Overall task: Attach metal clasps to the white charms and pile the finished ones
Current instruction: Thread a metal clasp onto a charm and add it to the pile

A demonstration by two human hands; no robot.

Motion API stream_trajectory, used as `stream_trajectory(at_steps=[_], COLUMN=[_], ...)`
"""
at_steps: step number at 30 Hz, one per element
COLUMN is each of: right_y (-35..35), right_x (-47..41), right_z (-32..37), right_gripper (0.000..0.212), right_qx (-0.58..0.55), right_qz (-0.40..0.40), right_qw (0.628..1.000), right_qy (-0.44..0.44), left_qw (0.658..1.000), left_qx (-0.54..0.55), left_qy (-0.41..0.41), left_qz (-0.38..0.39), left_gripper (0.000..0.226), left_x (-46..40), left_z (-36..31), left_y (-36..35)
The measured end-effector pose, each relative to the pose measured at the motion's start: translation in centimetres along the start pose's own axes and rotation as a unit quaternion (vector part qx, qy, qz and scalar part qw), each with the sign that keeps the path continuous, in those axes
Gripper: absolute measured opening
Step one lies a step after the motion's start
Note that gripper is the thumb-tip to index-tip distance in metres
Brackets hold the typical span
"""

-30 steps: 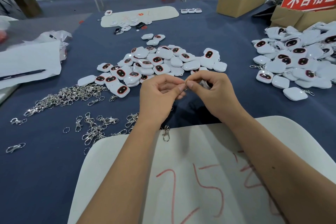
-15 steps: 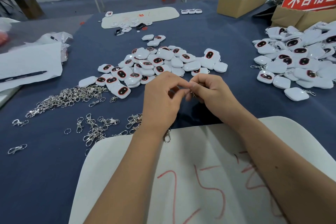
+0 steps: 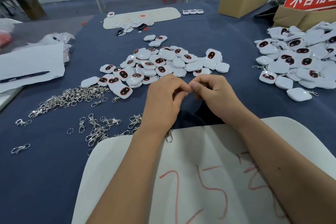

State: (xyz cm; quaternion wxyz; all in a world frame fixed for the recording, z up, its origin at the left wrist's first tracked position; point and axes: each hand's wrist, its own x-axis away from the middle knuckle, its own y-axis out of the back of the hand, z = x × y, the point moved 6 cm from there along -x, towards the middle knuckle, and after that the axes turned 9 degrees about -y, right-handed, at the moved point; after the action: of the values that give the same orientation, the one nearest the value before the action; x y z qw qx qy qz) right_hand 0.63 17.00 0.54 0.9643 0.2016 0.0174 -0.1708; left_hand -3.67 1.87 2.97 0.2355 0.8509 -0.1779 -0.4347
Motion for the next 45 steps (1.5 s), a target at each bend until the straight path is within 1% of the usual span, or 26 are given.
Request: stream_trajectory(at_steps=[3,5,7,11,14,18,20,25,28,31,37,41,45], right_y=[0.9,1.2,0.9,0.1,0.2,0.1,0.1,0.4,0.6,0.3,0.3,0.4,0.5], right_x=[0.1,0.4,0.7,1.1,1.1,1.3,1.2,0.5,0.2,0.1,-0.1,-0.1,0.4], right_z=[0.3,0.6,0.9,1.8,2.0,2.3,2.1,1.1,0.6,0.5,0.2,0.1,0.8], right_gripper=[0.01,0.009,0.01,0.01,0.008,0.008,0.008,0.012,0.017,0.018,0.015,0.013,0.013], right_qx=[-0.006,-0.008,0.001,0.039,0.037,0.051,0.041,-0.017,-0.068,-0.099,-0.123,-0.114,-0.081], right_qz=[-0.09,-0.113,-0.103,-0.079,-0.082,-0.085,-0.082,-0.047,-0.01,0.02,0.028,0.022,-0.002], right_qw=[0.995,0.992,0.991,0.987,0.986,0.981,0.983,0.993,0.995,0.993,0.991,0.992,0.994], right_qy=[0.032,0.056,0.084,0.131,0.141,0.164,0.16,0.104,0.076,0.059,0.051,0.046,0.077], left_qw=[0.989,0.973,0.96,0.939,0.935,0.931,0.929,0.921,0.928,0.932,0.944,0.958,0.974], left_qx=[0.093,0.143,0.171,0.225,0.222,0.236,0.25,0.304,0.307,0.31,0.282,0.244,0.191], left_qy=[0.107,0.166,0.202,0.24,0.258,0.26,0.258,0.235,0.204,0.182,0.167,0.147,0.117], left_qz=[-0.038,-0.07,-0.09,-0.097,-0.105,-0.094,-0.091,-0.064,-0.047,-0.043,-0.026,-0.023,-0.024], left_gripper=[0.019,0.019,0.019,0.017,0.015,0.011,0.011,0.005,0.007,0.007,0.011,0.015,0.015], left_x=[0.3,0.6,0.8,0.9,1.1,1.1,1.1,0.9,0.7,0.6,0.5,0.4,0.4], left_z=[0.9,1.4,1.9,2.4,2.8,3.0,3.0,2.6,2.0,1.6,1.3,1.0,0.8], left_y=[-0.1,-0.2,-0.1,-0.2,-0.2,-0.5,-0.6,-1.1,-1.1,-1.0,-1.1,-1.3,-1.5])
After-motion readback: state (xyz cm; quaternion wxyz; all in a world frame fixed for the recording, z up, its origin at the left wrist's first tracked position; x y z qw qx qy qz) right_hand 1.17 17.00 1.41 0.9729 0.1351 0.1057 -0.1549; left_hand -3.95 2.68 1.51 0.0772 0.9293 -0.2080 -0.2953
